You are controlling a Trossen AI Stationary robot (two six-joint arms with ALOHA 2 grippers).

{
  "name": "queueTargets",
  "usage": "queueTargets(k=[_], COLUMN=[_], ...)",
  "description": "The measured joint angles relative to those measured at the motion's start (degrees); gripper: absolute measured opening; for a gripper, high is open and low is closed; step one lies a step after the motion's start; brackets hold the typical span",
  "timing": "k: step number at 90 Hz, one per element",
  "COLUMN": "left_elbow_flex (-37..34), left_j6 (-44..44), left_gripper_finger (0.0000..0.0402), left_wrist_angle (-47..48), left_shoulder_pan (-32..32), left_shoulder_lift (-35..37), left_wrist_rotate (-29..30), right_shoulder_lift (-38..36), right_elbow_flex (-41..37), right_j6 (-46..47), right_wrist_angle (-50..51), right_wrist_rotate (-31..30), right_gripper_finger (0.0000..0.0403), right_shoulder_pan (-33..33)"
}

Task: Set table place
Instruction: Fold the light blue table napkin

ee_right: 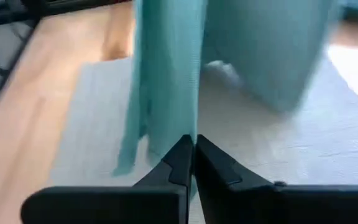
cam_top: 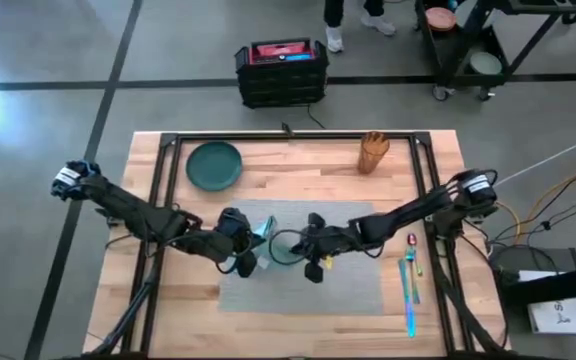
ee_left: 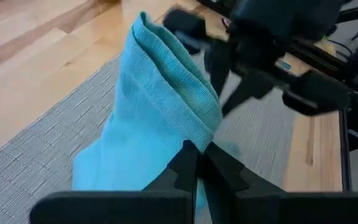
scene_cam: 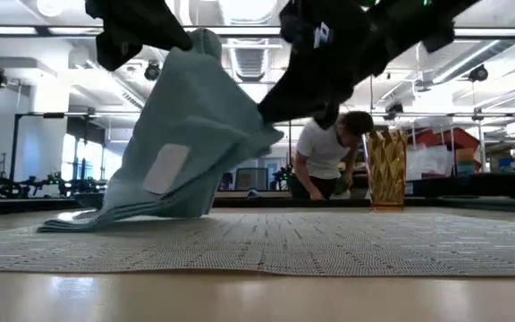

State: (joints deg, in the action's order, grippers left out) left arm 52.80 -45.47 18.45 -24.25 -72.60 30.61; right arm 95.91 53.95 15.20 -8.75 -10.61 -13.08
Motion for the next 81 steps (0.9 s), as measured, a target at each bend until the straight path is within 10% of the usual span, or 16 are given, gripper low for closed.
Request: queueTargets(k=[50,81], left_elbow_flex=[0.00,0.00], left_j6=[1.51,1.51], left_gripper_finger=[0.0002,0.0002], left_wrist_angle=[0.56,0.14], left_shoulder_pan=[0.07,0.20], left_shoulder_lift=[0.09,0.11], left_wrist_rotate=[-1.42,-0.74], right_shoulder_lift=[-9.55,-4.73], right_elbow_flex=[-0.03,-0.09], right_j6=[-2.66,9.85], right_wrist_angle=[17.85,8.89], right_wrist_rotate=[-4.26,10.22], right_gripper_finger=[0.0000,0.0026], right_shoulder_pan=[0.00,-0.21])
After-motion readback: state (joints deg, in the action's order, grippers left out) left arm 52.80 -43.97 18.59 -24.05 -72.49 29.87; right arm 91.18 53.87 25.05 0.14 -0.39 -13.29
